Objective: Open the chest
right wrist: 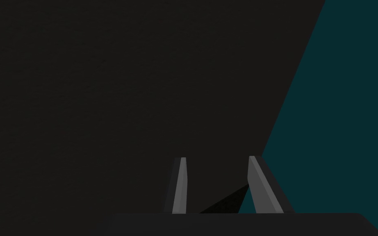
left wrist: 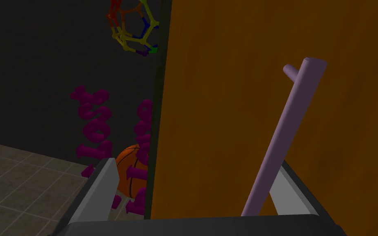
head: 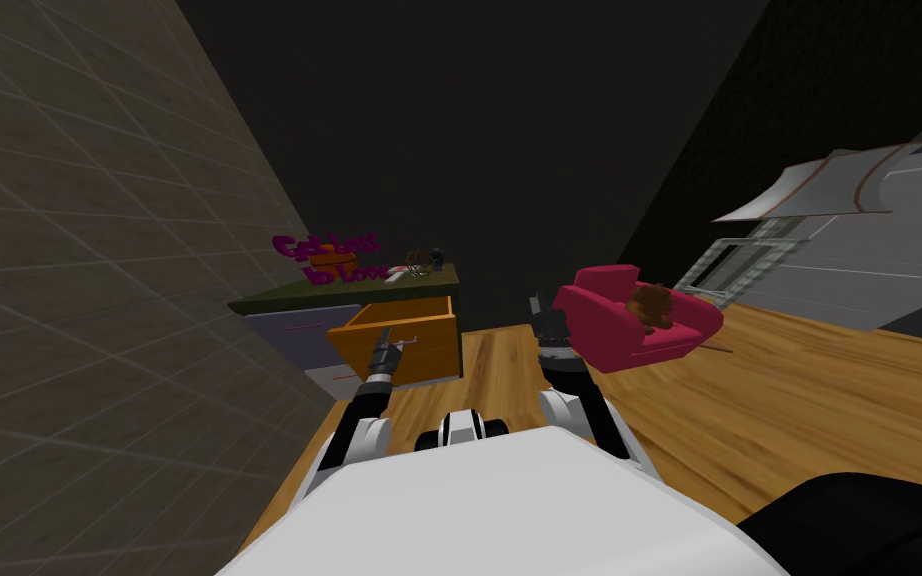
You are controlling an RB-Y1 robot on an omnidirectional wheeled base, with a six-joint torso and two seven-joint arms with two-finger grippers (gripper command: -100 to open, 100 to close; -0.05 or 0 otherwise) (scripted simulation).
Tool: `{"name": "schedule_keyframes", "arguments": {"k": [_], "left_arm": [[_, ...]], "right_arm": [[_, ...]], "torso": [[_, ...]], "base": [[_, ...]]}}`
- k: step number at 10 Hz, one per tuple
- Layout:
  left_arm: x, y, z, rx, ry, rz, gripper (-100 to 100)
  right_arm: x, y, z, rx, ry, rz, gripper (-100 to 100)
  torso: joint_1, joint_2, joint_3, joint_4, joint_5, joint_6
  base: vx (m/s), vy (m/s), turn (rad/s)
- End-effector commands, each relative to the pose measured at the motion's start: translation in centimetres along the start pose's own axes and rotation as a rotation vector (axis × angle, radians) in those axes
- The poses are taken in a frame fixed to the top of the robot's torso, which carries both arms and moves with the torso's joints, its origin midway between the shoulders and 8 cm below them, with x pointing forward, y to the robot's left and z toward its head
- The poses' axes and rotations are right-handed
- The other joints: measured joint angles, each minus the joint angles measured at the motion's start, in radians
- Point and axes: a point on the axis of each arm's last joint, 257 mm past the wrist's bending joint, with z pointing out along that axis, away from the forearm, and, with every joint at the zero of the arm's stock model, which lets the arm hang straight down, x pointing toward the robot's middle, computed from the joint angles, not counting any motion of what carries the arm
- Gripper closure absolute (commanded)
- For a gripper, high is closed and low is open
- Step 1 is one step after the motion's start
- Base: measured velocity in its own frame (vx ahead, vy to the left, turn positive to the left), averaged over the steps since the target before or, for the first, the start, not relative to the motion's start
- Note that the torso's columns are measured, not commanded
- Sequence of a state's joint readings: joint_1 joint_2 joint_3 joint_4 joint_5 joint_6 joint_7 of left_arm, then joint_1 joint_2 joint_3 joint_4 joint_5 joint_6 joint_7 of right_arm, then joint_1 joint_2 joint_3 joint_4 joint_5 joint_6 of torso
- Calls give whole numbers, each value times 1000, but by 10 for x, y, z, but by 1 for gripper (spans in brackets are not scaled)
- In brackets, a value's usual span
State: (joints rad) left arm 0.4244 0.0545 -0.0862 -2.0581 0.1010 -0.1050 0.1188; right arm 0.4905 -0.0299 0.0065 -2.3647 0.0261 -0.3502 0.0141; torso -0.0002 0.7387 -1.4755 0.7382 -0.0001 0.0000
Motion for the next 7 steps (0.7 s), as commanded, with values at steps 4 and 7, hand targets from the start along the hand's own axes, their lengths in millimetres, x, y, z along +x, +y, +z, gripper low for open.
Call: {"name": "schedule_keyframes", "arguments": {"k": [4, 7], "left_arm": [[-2, -4, -4, -21, -3, -1, 0], [-2, -2, -5, -26, -4, 0, 0]], "right_arm": [[0, 0, 0, 0, 0, 0, 0], [0, 0, 0, 0, 0, 0, 0]], "torso": [[0, 2, 1, 2, -1, 0], [0, 0, 0, 0, 0, 0]], "base": [[8, -3, -2], [0, 0, 0]]}}
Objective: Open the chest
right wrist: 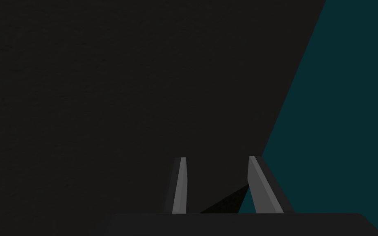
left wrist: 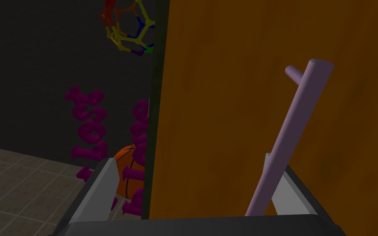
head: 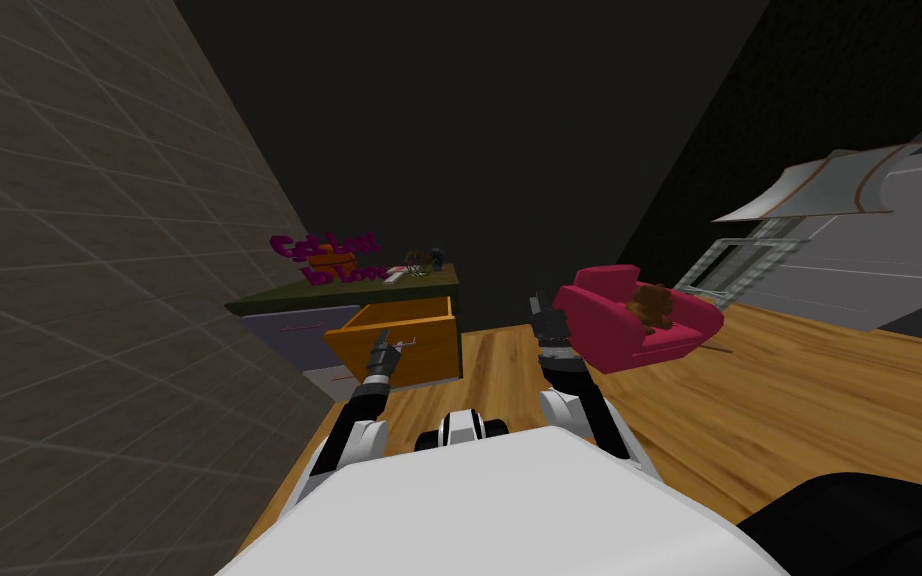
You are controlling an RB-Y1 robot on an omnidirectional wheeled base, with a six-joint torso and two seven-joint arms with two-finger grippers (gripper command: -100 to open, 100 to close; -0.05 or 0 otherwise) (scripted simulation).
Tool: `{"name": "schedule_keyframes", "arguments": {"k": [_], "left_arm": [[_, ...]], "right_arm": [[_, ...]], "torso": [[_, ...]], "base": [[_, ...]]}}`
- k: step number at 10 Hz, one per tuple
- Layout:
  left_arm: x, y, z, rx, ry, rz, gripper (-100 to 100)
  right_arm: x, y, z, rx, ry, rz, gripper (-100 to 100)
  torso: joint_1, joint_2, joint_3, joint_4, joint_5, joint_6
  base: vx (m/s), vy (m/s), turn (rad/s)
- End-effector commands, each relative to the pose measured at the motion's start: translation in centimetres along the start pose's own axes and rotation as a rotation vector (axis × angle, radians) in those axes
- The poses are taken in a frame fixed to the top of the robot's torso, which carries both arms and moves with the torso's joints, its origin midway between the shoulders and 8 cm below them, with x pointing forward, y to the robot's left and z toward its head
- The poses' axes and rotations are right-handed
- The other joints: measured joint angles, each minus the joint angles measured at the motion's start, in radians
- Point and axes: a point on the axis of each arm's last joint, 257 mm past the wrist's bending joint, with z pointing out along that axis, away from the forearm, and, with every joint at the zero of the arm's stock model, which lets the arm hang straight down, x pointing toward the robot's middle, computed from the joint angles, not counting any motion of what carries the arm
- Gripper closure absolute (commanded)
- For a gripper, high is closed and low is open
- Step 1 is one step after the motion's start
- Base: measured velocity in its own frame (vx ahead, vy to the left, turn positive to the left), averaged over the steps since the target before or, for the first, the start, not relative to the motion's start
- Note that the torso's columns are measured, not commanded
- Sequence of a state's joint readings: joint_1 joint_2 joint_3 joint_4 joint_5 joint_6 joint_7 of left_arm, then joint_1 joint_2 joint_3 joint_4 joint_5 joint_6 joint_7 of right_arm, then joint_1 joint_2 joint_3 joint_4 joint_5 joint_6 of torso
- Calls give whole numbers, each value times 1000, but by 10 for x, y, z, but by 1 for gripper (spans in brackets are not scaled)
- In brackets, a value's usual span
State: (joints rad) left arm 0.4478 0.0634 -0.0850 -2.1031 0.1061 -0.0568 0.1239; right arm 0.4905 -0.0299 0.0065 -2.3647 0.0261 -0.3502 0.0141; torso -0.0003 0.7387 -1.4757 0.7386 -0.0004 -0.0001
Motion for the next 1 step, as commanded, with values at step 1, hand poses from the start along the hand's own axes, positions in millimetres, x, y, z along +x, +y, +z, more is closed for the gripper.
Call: {"name": "schedule_keyframes", "arguments": {"k": [1], "left_arm": [[0, 0, 0, -1, 0, 0, 0]], "right_arm": [[0, 0, 0, 0, 0, 0, 0]], "torso": [[0, 0, 0, 0, 0, 0]], "base": [[0, 0, 0]]}}
